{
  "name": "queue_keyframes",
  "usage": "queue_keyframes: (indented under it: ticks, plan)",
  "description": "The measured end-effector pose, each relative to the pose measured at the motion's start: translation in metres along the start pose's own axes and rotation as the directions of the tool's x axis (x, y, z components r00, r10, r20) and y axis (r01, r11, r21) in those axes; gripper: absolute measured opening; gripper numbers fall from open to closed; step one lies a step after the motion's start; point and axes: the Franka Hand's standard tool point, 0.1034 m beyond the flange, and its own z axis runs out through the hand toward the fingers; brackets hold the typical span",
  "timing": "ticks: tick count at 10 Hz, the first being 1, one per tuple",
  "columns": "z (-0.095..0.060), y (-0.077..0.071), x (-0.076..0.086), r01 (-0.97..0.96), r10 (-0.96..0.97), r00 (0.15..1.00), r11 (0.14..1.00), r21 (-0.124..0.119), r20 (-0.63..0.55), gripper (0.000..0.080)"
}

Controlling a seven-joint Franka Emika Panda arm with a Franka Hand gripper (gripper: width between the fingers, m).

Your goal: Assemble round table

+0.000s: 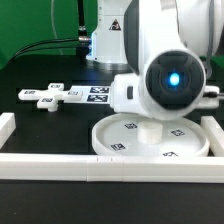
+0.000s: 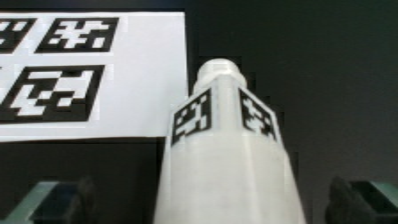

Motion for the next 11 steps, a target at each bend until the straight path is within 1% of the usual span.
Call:
queue_keyframes:
  ticks: [4,6,9,10,11]
  plan:
    - [0.000,-0.002,0.006,0.004,-0.004,0.999,1.000,0.001,-0.040,0.0649]
    - [0.000,-0.004,0.006,0.006,-0.006,0.999,1.000,-0.003,-0.042,0.0402]
    - [-0.001,-0.004,0.006,0.007,-0.007,0.999,1.000,-0.004,-0.044,0.0406]
    - [-0.005,-0.004,0.001,0.012,-0.012,0.999,1.000,-0.004,-0.036,0.0406]
    - [-0.017,-0.004,-0.010,0.029,-0.029,0.999,1.000,-0.004,-0.032,0.0406]
